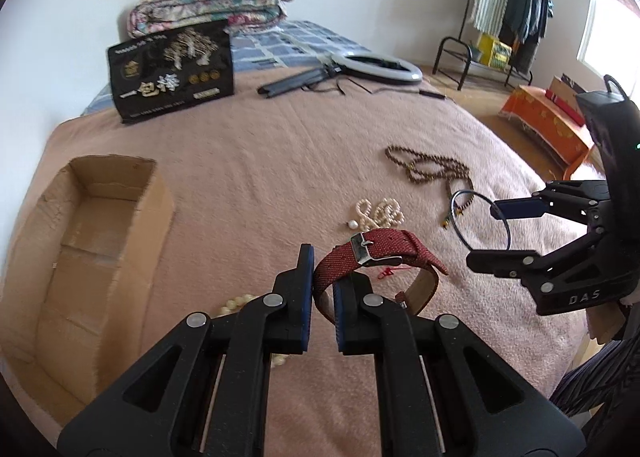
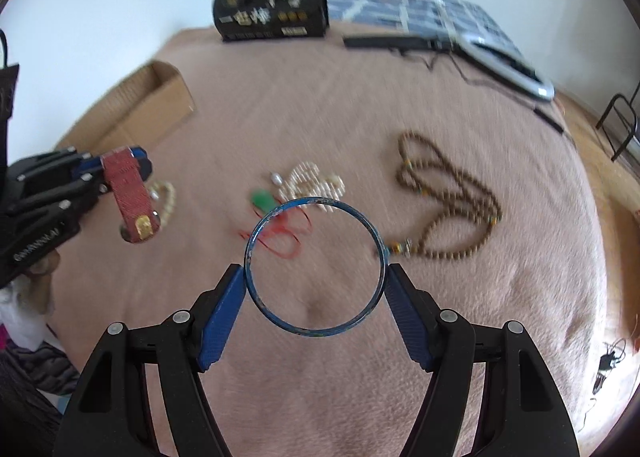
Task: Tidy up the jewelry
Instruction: 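Close the right tool on the blue bangle and lift it, then carry the red watch and blue bangle into the cardboard box and open both tools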
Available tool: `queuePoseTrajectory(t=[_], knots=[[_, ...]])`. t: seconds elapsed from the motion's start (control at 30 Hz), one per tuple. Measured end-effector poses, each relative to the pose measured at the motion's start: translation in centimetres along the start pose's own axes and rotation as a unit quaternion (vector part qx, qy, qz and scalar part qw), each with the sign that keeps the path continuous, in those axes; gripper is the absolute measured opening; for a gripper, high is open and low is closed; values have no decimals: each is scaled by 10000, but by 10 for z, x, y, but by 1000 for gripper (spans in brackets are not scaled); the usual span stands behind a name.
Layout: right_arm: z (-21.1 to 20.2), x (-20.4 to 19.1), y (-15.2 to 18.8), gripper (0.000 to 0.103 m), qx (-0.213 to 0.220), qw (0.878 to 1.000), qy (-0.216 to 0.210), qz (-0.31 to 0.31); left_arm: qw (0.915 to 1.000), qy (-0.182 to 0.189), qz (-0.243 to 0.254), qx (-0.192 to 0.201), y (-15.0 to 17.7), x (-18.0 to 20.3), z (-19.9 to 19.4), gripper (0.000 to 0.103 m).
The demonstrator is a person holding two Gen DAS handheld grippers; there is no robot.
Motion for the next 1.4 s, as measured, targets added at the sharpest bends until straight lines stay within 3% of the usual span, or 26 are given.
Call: queuePoseTrajectory(t=[0.4, 0.7, 1.03, 1.4], knots=[[-20, -68, -57, 71, 501, 9980, -228, -295, 9970, -372, -542, 410, -1, -65, -55, 7], [-11, -121, -93, 71, 605, 9950, -411, -678, 9921, -845, -849, 361, 9, -133, -84, 7], [12, -170, -127, 71, 582, 9922, -683, -868, 9860, -1121, -1226, 131, 30, -190, -81, 7], [59, -227, -155, 71, 391, 9905, -773, -1068, 9822, -1169, -1457, -197, 58, -212, -66, 7]])
Point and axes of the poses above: each gripper's, at about its wrist camera, not at the fingertips, and z roughly the way its jaws point, x to its right, y to its underside, the point moved 6 cm from there along z, roughly the way its jaws point, and after that the axes turned 4 degrees about -x, right-handed, at the moved point
